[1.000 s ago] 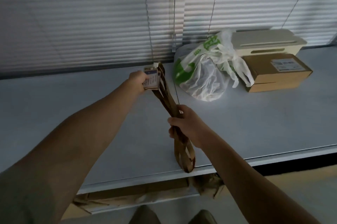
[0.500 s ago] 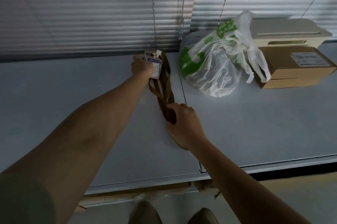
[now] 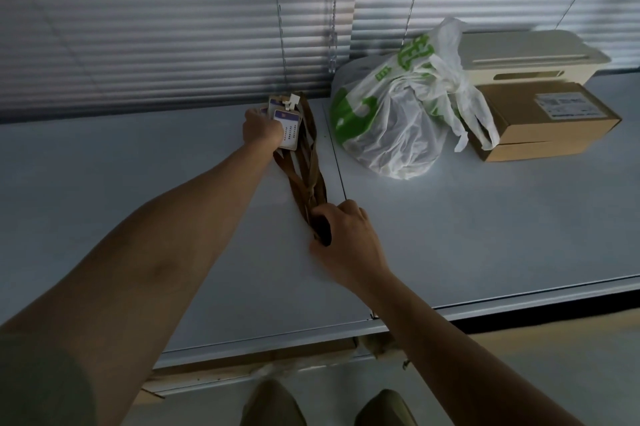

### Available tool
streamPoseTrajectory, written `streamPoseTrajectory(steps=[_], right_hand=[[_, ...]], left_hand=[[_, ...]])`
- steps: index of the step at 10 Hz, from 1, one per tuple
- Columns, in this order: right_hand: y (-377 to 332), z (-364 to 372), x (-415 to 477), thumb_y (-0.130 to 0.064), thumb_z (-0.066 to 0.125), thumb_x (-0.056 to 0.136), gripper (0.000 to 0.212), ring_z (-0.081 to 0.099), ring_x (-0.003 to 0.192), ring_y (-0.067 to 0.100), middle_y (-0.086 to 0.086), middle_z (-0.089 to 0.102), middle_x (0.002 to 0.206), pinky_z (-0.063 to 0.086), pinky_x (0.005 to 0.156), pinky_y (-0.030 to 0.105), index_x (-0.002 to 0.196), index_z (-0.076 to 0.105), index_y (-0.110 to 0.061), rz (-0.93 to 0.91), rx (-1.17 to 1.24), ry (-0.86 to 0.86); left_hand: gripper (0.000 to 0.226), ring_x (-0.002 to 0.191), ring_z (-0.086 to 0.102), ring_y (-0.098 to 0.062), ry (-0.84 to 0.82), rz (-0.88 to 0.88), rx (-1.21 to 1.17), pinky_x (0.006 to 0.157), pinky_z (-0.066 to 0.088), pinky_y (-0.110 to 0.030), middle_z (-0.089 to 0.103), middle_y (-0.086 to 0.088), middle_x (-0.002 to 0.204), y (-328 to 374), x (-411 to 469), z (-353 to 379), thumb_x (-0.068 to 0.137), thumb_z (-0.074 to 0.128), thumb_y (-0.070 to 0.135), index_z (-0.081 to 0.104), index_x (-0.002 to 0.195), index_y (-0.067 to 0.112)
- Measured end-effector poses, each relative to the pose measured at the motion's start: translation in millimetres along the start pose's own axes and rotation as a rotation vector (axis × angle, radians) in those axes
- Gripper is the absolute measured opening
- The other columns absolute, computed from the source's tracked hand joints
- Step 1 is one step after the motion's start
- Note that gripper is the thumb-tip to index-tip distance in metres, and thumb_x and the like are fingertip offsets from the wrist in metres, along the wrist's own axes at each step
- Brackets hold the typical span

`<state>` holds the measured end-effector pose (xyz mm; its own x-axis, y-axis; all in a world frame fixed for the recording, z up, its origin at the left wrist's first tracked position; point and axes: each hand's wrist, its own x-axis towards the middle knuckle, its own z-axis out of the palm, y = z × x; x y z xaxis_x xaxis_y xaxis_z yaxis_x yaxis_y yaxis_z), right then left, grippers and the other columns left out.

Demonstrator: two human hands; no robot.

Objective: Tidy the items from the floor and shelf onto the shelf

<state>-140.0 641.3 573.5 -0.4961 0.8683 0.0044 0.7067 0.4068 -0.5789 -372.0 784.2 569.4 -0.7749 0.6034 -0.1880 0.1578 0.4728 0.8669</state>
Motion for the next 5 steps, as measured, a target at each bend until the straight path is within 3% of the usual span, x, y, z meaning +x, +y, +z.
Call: streamPoseTrajectory(steps=[2,3,4,5], right_hand=[[1.7,-10.5,-4.5,-0.028,0.063,0.085,0.046,0.051,0.111,0.022,0.003,0.054,0.118,0.047,0.085,0.03,0.13,0.056,-0.024,0.023,0.012,-0.026],[-0.4,-24.0,-10.4,-0.03,0.064,0.085,0.043,0.056,0.106,0.023,0.004,0.056,0.116,0.05,0.084,0.032,0.128,0.058,-0.023,0.052,0.023,-0.072],[-2.4,-46.2,-19.2,-0.031,0.063,0.086,0.039,0.061,0.101,0.025,0.004,0.058,0.114,0.049,0.079,0.031,0.123,0.06,-0.02,0.064,0.036,-0.124],[-5.9,-77.7,-33.1,-0.032,0.063,0.087,0.036,0.061,0.099,0.023,0.005,0.06,0.117,0.046,0.076,0.029,0.121,0.063,-0.02,0.057,0.068,-0.175]], left_hand=[[0.067,0.128,0.053,-0.026,-0.022,-0.029,-0.007,0.083,0.044,-0.024,0.047,-0.014,0.147,0.7,-17.6,-13.7,0.092,0.058,0.013,0.026,0.151,0.009],[0.072,0.136,0.045,-0.027,-0.029,-0.019,0.017,0.095,0.042,-0.027,0.04,-0.012,0.153,-1.3,-42.9,-32.4,0.089,0.063,0.019,0.028,0.151,0.01],[0.07,0.13,0.05,-0.029,-0.04,-0.041,-0.013,0.105,0.045,-0.034,0.046,-0.013,0.149,-14.5,-70.0,-57.4,0.084,0.066,0.017,0.038,0.148,0.012],[0.059,0.11,0.063,-0.029,-0.007,-0.077,-0.03,0.09,0.055,-0.035,0.059,-0.013,0.134,-36.2,-104.2,-80.9,0.081,0.065,0.014,0.051,0.139,0.015]])
